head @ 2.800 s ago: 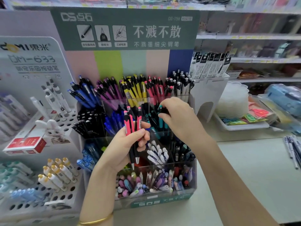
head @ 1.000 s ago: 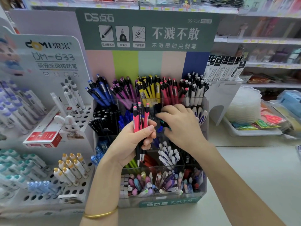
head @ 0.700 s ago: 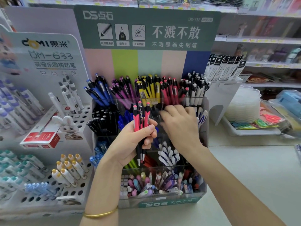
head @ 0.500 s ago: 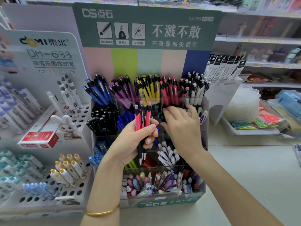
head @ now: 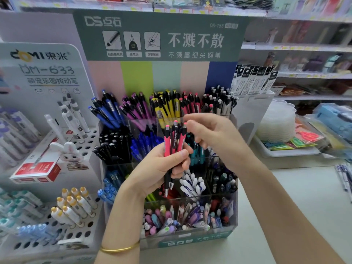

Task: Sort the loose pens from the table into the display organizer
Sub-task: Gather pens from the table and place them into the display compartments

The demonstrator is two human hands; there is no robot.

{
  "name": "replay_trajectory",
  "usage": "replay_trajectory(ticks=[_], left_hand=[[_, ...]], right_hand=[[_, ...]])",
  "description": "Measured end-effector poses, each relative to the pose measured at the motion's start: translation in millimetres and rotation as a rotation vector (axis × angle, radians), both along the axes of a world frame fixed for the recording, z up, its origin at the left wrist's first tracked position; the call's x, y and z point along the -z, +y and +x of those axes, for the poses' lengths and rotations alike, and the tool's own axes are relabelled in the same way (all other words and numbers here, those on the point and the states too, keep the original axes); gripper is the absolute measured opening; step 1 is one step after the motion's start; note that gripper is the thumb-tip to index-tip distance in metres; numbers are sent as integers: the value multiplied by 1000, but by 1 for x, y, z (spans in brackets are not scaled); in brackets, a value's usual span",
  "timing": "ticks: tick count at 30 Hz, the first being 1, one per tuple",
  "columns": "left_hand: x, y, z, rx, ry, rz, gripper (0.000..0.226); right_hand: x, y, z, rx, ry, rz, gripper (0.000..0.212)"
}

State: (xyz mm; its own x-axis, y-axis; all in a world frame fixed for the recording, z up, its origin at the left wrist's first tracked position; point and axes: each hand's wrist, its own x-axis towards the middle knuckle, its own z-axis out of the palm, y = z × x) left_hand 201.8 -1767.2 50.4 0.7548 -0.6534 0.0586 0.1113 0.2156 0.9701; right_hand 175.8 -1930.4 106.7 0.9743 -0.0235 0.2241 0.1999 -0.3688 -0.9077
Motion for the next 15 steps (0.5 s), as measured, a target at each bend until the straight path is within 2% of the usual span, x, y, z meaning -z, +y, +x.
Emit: replay_trajectory(ticks=[2, 4, 8, 12, 15], left_hand=[[-2, -2, 1, 33, -21, 16, 13], [-5, -3, 2, 74, -41, 40, 8], [-15, -3, 4, 111, -69, 132, 12], [-28, -11, 6, 54, -110, 226, 9], [-36, -13, 9, -40, -133, 270, 23]], right_hand=[[-6, 4, 2, -105, 59, -23, 30], [-11, 7, 4, -183, 95, -19, 26], [-16, 6, 5, -263, 139, -53, 15], [-15, 4, 8, -237, 117, -72, 15], [-29, -9, 11, -164, 62, 36, 6]])
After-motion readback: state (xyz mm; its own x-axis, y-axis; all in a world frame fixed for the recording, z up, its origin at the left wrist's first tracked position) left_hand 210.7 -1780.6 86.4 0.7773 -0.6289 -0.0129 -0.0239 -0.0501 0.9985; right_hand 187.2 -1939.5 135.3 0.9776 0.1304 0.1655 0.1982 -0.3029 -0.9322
